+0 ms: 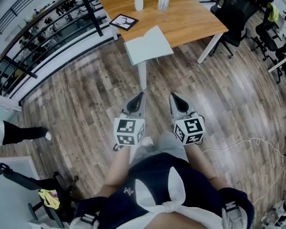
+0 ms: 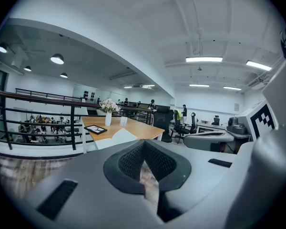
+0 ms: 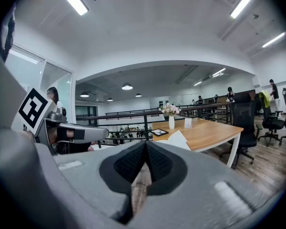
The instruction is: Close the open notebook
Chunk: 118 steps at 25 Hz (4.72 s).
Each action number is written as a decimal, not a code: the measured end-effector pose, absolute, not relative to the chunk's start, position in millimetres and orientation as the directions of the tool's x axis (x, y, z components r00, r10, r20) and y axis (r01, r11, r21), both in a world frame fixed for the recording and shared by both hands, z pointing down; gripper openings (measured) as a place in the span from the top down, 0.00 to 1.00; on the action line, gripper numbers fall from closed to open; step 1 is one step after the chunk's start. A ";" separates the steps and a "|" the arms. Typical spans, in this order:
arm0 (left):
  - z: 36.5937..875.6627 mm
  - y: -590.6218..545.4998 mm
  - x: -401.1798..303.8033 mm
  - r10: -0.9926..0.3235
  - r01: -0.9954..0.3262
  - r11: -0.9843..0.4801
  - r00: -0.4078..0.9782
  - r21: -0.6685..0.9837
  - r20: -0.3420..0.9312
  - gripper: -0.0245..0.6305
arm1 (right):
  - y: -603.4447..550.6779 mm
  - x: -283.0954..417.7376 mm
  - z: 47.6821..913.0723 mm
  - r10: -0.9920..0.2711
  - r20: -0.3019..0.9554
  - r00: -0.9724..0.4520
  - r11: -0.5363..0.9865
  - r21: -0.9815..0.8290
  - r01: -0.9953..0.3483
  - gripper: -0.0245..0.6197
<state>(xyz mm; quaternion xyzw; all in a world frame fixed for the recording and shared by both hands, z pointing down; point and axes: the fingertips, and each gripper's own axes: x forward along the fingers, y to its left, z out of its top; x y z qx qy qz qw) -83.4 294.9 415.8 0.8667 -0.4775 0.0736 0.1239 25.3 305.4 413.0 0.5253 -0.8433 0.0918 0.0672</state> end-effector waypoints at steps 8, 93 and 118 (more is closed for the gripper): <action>422.5 286.7 -89.2 -0.802 -0.839 -0.521 0.544 0.158 0.248 0.94 | 297.3 15.9 422.3 -0.876 0.219 -0.431 0.424 -0.080 -0.902 0.97; 621.9 -91.9 -142.5 -0.573 -0.823 -0.143 0.522 0.549 0.632 0.54 | -118.1 44.6 500.7 -0.788 0.414 -0.456 0.482 -0.047 -0.875 0.96; 695.3 -78.1 -140.8 -0.434 -0.680 0.010 0.657 0.733 0.616 0.55 | -112.7 35.2 524.3 -0.762 0.494 -0.418 0.474 -0.013 -0.880 0.96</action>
